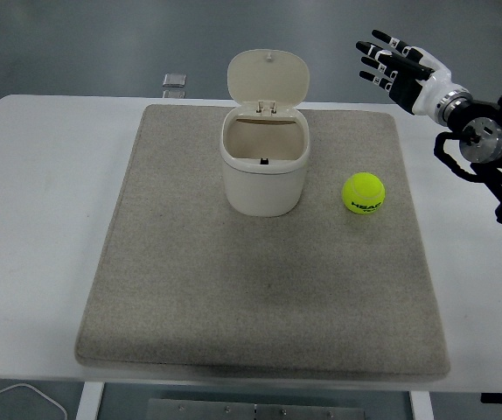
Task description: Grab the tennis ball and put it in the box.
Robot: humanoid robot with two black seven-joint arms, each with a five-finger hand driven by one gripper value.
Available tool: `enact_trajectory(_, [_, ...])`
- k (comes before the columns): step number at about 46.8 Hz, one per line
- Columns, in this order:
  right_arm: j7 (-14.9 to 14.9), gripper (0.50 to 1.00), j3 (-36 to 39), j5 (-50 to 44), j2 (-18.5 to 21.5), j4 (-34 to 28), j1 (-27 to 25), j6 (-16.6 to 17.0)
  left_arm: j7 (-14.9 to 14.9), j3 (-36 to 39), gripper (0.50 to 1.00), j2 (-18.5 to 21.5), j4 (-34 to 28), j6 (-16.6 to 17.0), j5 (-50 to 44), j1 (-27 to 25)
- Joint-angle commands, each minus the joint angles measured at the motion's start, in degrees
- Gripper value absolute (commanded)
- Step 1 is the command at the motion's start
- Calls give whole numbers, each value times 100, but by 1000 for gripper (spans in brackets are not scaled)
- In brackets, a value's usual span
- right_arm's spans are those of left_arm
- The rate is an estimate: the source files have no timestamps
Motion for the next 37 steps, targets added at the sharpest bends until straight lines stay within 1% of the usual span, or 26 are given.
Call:
enact_trajectory(1, [3,921,-13,-63,3,-1,5,0,0,0,996,0,0,8,0,0])
enact_trajectory(8, [3,921,-13,-301,-6,-1,14,18,0,0,996,0,0,0,0,0])
enact_trajectory(11, [29,921,-22,-415,-50,-19,5,9,0,0,996,0,0,8,0,0])
enact_trajectory(15, [152,921,-66,-643,-50,-19,5,9,0,0,996,0,0,0,0,0])
enact_trajectory(26, [214,921,-83,-1197,-94,-10,-3,26,0,0,996,0,0,0,0,0])
enact_trajectory(33, [223,921,-127,-1425,-120,34,-3,220,0,0,996,0,0,0,0,-9])
enact_trajectory(37, [258,921,-145,-1610,-225,52,5,316,0,0,996,0,0,0,0,0])
